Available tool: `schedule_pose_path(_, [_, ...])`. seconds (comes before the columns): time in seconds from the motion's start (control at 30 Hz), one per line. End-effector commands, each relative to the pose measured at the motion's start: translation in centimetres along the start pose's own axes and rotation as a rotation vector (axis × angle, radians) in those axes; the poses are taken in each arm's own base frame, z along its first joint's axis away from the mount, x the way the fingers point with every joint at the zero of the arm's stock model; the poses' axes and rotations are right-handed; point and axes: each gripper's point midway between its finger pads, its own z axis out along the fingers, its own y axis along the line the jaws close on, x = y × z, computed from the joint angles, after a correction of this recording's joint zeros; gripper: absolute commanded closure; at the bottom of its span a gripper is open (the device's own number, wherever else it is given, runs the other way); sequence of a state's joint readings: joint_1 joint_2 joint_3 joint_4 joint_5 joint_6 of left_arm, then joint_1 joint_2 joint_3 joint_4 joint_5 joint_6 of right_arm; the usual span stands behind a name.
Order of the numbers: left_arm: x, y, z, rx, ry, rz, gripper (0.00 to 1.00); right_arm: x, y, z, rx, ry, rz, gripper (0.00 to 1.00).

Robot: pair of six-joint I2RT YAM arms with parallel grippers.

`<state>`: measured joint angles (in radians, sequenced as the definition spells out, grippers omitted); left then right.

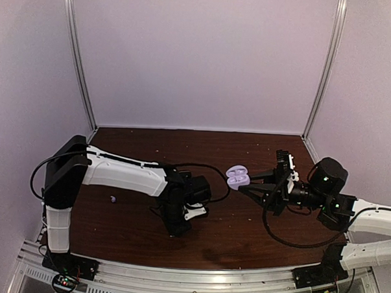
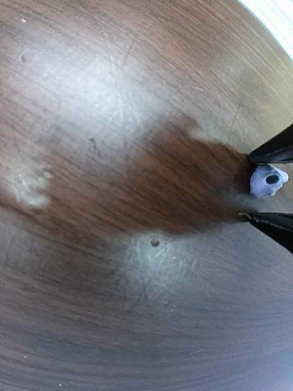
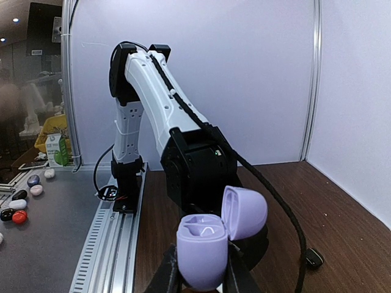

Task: Insert the wireless bluetooth earbuds into the charging case
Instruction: Pick up the right earbud from the center of the board.

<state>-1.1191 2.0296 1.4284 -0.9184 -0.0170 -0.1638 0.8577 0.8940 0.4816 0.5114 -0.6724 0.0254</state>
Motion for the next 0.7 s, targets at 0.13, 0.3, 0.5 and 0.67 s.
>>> schedule_pose_path(0.13, [-0.1,0.2,0.1,-0.004,0.019,-0.012,0.73,-0.3,-0.2,0.0,0.013,-0.009,-0.009,1.0])
schedule_pose_path(0.3, [-1.1,0.2,-0.5,-0.002,-0.032,-0.006,0.81,-0.3,-0.3,0.0,0.019,-0.007,-0.011,1.0])
schedule_pose_path(0.5, [-3.8,1.7,-3.2,-0.016,-0.194,-0.073,0.88,-0.5,-0.8,-0.5,0.069,-0.048,-0.024,1.0])
schedule_pose_path(0.67, [-6.5,4.3,-8.8,-0.056,-0.424,-0.148,0.89,-1.4,-1.9,-1.6,0.16,-0.148,-0.08,1.0])
